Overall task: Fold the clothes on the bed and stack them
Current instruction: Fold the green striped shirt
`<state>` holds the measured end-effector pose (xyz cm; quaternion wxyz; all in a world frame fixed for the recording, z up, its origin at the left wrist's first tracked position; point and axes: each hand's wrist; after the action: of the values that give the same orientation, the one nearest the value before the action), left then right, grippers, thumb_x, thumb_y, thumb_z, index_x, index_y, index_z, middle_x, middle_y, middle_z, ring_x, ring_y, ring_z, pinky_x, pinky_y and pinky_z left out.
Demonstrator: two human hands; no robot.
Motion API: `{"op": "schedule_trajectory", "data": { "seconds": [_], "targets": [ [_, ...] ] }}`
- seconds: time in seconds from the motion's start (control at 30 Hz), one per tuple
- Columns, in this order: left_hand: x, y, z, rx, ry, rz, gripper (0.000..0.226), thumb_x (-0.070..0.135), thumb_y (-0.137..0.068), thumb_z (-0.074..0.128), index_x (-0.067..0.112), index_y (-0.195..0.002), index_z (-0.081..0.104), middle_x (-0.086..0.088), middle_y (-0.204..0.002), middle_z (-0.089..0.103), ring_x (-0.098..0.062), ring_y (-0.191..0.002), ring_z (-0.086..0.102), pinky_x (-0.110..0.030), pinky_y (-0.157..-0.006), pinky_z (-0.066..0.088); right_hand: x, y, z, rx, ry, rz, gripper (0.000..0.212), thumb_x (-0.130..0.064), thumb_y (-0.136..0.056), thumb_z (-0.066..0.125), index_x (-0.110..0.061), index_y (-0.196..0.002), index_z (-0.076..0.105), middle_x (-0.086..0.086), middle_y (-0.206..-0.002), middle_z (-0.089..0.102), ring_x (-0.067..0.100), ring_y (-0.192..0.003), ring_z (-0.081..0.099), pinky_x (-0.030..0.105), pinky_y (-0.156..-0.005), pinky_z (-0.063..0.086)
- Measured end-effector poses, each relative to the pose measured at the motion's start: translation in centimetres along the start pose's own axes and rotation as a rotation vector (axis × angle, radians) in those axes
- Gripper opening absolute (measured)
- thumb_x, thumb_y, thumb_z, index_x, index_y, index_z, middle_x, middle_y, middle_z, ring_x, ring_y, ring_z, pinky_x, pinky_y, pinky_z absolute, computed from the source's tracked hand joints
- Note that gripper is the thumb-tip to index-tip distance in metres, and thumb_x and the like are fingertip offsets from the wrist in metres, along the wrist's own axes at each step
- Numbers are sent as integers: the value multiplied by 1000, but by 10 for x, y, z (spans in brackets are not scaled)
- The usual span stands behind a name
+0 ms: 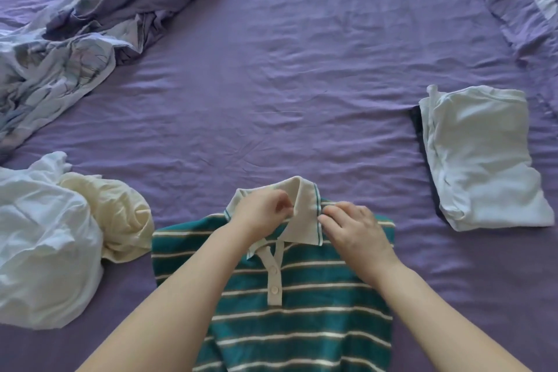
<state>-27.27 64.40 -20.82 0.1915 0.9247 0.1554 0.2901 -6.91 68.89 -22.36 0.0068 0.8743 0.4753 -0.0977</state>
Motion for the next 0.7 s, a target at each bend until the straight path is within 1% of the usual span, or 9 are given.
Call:
{"op": "schedule_trajectory", "data": {
  "seconds": [0.07, 0.13, 0.17, 0.23, 0.37, 0.43, 0.53, 0.63, 0.7],
  "targets": [
    [-7, 12, -9, -150, -182, 60, 16, 25, -92, 51, 26, -98, 67, 8, -98, 67, -15, -91, 59, -35, -80, 50, -22, -11, -1, -90, -89, -60, 45, -3, -60, 82, -14, -100, 67, 4, -109, 67, 24, -87, 64, 33, -66, 54],
    [-14, 21, -15, -269, -412, 156, 21, 28, -92, 50, 26, -103, 67, 6, -101, 64, -17, -98, 54, -37, -88, 46, -41, -23, 3, -247, -151, -79, 58, 2, -69, 72, -14, -123, 56, 6, -133, 55, 25, -101, 60, 35, -75, 53],
    [-18, 25, -15, -286, -525, 210, 22, 33, -91, 49, 27, -103, 67, 6, -100, 62, -17, -100, 49, -37, -90, 41, -48, -27, 7, -302, -167, -75, 60, 2, -77, 65, -16, -131, 47, 4, -142, 45, 25, -109, 56, 35, -79, 51],
    [-23, 34, -14, -249, -641, 282, 30, 42, -89, 42, 27, -97, 67, 5, -93, 59, -18, -97, 44, -37, -93, 34, -58, -34, 13, -403, -163, -45, 53, -2, -84, 56, -18, -133, 41, 2, -139, 42, 24, -110, 50, 35, -77, 47],
    [-31, 38, -15, -151, -694, 286, 40, 43, -88, 35, 22, -94, 68, 2, -94, 61, -21, -102, 43, -39, -94, 28, -69, -35, 15, -389, -97, 3, 23, -7, -84, 59, -12, -105, 52, 5, -110, 51, 24, -92, 52, 31, -59, 34],
    [-36, 37, -18, -126, -722, 276, 34, 40, -89, 42, 23, -102, 69, 0, -104, 60, -24, -110, 40, -39, -95, 29, -70, -33, 14, -356, -102, 60, 13, -13, -87, 58, -14, -100, 53, 3, -102, 53, 24, -79, 51, 29, -56, 29],
    [-40, 34, -16, -48, -695, 258, 23, 33, -90, 52, 25, -104, 68, 0, -109, 57, -24, -108, 40, -36, -88, 32, -73, -33, 16, -297, -135, 161, 7, -19, -90, 57, -16, -96, 54, 0, -95, 56, 21, -65, 45, 27, -52, 27],
    [-38, 35, -8, 114, -577, 151, 16, 30, -88, 59, 25, -102, 66, -3, -109, 56, -23, -102, 42, -33, -80, 36, -80, -34, 20, -270, -210, 254, 9, -18, -92, 55, -17, -101, 56, 1, -104, 61, 24, -75, 60, 29, -56, 38],
    [-38, 40, 3, 180, -414, 89, 20, 26, -88, 59, 20, -107, 61, -6, -112, 55, -23, -102, 45, -33, -81, 44, -85, -33, 23, -248, -329, 307, 24, -16, -94, 51, -17, -117, 56, 1, -133, 53, 27, -96, 63, 34, -69, 50]
  ]
}}
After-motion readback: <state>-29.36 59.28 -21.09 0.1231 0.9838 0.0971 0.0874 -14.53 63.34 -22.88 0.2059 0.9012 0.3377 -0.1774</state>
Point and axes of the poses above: each hand's wrist, its own y-axis away from the middle knuckle, its own z-axis out of the palm, x = y × z
